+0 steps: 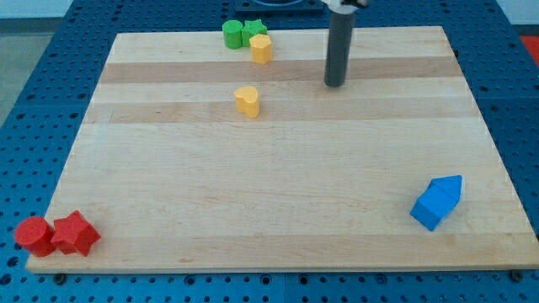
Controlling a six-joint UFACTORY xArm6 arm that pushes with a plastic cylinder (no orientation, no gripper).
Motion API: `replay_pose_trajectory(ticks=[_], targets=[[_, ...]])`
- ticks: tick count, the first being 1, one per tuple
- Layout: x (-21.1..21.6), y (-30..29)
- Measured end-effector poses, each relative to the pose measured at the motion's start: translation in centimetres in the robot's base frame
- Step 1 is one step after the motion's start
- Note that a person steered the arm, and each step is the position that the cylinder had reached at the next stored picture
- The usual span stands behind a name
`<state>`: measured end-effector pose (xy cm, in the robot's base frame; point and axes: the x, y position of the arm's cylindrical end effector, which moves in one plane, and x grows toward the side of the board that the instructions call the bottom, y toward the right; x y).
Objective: Push the yellow heart to the bottom of the green circle
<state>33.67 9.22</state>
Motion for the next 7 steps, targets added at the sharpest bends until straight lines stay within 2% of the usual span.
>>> replay_pose_trajectory(ticks=[2,3,4,5,6,7], targets=[[1.5,0.6],[7.1,1.1],[10.4,0.9],[10.2,-3.2],[8.0,-10.9],[3.4,-17.7]])
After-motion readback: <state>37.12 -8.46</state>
